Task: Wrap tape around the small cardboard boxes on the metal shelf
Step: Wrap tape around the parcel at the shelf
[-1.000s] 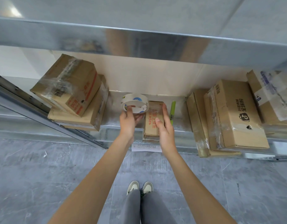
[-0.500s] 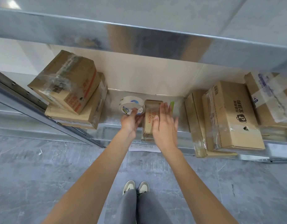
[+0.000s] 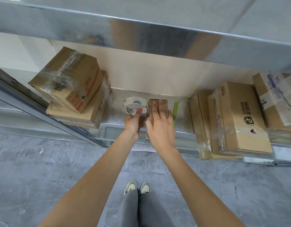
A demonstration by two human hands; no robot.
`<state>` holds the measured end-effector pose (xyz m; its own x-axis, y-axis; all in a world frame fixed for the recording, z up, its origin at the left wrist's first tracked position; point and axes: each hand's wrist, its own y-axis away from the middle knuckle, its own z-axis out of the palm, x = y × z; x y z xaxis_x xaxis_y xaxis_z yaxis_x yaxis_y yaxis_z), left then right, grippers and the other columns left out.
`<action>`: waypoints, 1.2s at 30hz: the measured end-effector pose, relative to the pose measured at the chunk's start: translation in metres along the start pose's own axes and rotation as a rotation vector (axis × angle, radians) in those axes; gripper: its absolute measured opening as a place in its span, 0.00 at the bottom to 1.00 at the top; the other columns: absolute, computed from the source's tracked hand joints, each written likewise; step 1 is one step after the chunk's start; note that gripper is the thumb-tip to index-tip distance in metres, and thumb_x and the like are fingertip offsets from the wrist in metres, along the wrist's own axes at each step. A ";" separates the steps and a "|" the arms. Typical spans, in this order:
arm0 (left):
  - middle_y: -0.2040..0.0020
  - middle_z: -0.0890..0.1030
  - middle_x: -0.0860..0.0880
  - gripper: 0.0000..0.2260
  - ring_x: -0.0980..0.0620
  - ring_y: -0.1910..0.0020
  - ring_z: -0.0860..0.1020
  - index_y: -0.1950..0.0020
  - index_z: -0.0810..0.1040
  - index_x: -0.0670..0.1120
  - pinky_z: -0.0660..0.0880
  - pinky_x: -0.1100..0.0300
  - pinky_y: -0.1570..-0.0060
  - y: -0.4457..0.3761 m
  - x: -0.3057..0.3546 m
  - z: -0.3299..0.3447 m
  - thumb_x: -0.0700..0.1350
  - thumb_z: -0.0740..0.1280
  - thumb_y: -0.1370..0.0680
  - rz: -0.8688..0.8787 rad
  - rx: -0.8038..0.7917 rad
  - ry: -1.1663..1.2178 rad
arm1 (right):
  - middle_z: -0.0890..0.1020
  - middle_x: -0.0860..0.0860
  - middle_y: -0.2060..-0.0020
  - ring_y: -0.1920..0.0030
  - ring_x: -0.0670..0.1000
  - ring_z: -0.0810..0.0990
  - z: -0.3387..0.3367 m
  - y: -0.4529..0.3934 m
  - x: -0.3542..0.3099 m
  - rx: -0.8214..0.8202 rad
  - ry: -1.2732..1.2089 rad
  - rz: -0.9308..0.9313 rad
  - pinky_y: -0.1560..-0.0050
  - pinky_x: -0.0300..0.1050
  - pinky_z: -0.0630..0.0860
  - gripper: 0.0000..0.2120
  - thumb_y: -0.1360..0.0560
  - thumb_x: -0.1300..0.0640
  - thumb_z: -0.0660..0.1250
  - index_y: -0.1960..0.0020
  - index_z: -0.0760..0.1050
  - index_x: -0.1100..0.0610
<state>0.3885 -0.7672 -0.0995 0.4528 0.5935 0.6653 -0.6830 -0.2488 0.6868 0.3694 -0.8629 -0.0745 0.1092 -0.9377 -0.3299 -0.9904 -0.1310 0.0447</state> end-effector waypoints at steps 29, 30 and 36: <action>0.29 0.70 0.38 0.15 0.41 0.26 0.65 0.32 0.70 0.38 0.70 0.49 0.38 0.013 -0.008 0.021 0.41 0.57 0.17 0.795 0.059 -1.172 | 0.77 0.49 0.37 0.37 0.52 0.76 0.057 0.002 0.006 0.172 -1.055 0.339 0.35 0.58 0.71 0.18 0.21 0.51 0.59 0.31 0.67 0.47; 0.33 0.74 0.38 0.13 0.38 0.33 0.72 0.34 0.70 0.38 0.73 0.48 0.48 0.013 -0.005 0.019 0.40 0.57 0.18 0.794 0.052 -1.146 | 0.76 0.49 0.36 0.36 0.52 0.75 0.057 0.001 0.005 0.185 -1.096 0.342 0.35 0.59 0.71 0.19 0.20 0.56 0.59 0.30 0.65 0.46; 0.54 0.83 0.39 0.12 0.36 0.58 0.79 0.36 0.72 0.39 0.67 0.53 0.65 0.010 0.025 -0.002 0.40 0.56 0.17 0.827 0.020 -1.043 | 0.59 0.52 0.23 0.22 0.53 0.51 0.060 -0.003 0.015 0.187 -0.432 0.177 0.24 0.59 0.49 0.23 0.18 0.58 0.55 0.23 0.60 0.58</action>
<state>0.3921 -0.7535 -0.0770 0.1420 -0.5951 0.7910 -0.9636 -0.2660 -0.0272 0.3692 -0.8573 -0.1364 -0.0678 -0.7166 -0.6942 -0.9932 0.1148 -0.0215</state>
